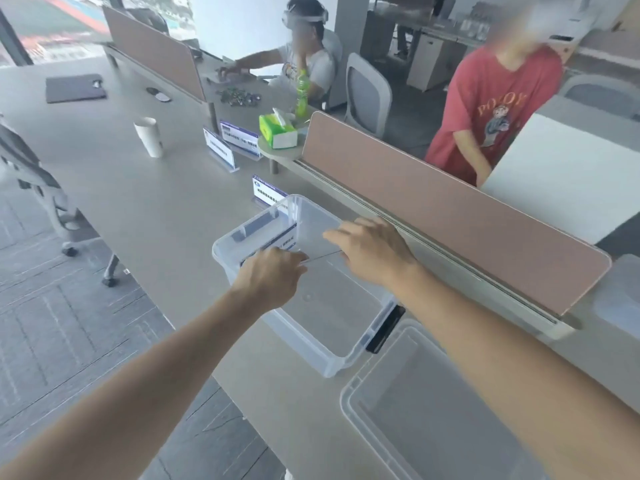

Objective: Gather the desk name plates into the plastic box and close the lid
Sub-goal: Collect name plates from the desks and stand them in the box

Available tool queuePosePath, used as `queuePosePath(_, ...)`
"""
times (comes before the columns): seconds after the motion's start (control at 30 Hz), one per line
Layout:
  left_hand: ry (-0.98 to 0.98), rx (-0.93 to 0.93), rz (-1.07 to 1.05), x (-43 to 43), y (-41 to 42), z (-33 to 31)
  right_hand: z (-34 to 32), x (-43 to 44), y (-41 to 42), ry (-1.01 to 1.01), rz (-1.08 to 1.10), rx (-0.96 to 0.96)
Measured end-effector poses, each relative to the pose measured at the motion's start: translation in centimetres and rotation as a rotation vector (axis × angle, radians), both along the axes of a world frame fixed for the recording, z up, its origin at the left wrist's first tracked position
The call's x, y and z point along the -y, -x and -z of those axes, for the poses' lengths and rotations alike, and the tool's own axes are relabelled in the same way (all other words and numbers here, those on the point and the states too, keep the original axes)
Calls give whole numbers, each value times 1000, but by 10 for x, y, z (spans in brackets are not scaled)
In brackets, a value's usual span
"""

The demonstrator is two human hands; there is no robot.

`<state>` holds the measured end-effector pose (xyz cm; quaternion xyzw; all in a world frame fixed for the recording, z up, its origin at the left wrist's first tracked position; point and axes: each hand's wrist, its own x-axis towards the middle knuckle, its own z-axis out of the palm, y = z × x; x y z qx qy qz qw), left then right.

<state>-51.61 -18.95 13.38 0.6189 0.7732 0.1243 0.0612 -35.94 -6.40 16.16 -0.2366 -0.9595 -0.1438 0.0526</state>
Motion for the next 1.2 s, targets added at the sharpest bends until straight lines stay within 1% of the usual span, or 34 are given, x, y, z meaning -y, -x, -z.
queuePosePath(0.1,46,1,-91,-12,11,3,16,-24,27,54,-40,27)
queuePosePath(0.2,150,4,-114,-27,23,6,31,-48,44,131,-60,5)
queuePosePath(0.27,251,76,-119,-36,33,8,41,-61,53,177,-86,-8)
queuePosePath(0.3,279,147,-130,-41,41,10,47,-67,57,192,-94,-10)
queuePosePath(0.33,278,236,-143,-46,50,12,52,-74,61,211,-105,-10)
queuePosePath(0.4,198,380,-169,-54,73,22,65,-86,68,254,-120,-11)
queuePosePath(0.47,78,425,-183,-64,99,36,76,-94,76,271,-138,-21)
queuePosePath(0.53,18,379,-183,-74,124,51,89,-101,86,250,-170,-37)
queuePosePath(0.63,-14,308,-212,-94,152,70,107,-106,102,239,-224,3)
queuePosePath(0.7,21,278,-217,-108,168,84,119,-107,113,272,-229,21)
queuePosePath(0.87,193,208,-170,-139,195,111,148,-110,135,341,-188,58)
queuePosePath(0.93,222,210,-146,-147,199,119,160,-115,141,372,-176,99)
queuePosePath(1.1,174,273,-110,-150,202,132,187,-126,152,445,-116,185)
queuePosePath(1.2,165,283,-91,-149,203,136,200,-133,156,517,-132,192)
